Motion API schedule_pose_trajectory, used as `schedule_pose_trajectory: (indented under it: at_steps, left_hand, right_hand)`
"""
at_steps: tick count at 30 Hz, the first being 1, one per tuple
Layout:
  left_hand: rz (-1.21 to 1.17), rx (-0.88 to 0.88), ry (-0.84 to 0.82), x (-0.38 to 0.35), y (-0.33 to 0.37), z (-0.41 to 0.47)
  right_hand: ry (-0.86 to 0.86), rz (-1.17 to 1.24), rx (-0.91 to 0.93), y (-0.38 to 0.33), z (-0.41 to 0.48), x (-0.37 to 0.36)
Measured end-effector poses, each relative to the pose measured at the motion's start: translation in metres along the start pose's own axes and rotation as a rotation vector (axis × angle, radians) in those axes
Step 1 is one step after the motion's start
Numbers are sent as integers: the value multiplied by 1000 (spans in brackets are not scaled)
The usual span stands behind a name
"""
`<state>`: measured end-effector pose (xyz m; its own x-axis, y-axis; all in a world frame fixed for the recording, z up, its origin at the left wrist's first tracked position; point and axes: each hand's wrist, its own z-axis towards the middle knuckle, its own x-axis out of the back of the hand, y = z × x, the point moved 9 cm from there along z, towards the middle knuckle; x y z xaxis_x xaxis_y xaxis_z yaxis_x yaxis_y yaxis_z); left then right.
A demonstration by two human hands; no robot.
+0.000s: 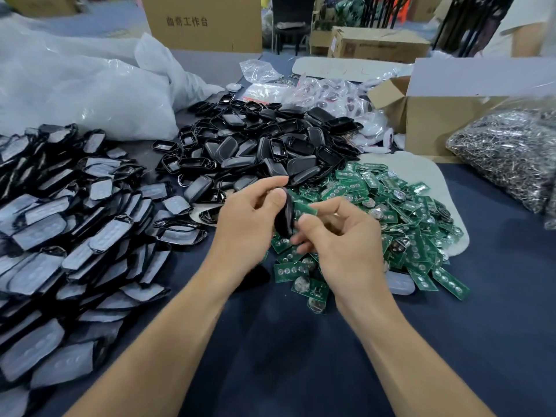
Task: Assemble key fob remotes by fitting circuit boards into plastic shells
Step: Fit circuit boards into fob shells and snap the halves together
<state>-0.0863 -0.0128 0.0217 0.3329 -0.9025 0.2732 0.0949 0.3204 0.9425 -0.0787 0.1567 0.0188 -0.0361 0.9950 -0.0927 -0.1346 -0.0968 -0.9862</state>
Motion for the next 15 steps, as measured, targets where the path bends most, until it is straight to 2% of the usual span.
schedule_pose_trajectory:
  at_steps: [2, 4, 6, 9, 13, 15]
  left_hand:
    - [332, -181, 13, -2, 17, -9]
    - [385, -214, -37, -8, 21, -14]
    - [327, -202, -99, -15, 21, -18]
    - [136, -82, -88, -16, 15, -20]
    - [-410, 300, -51, -13, -10, -19]
    - [-549, 411, -47, -13, -15, -19]
  right_hand:
    - [14, 3, 15, -1, -1, 1]
    - [20, -55, 71, -6, -2, 2]
    - [9, -91, 112, -10, -4, -2]
    - [21, -97, 101, -11, -5, -3]
    - [146, -115, 125, -19, 2, 17]
    - [167, -85, 123, -20, 4, 22]
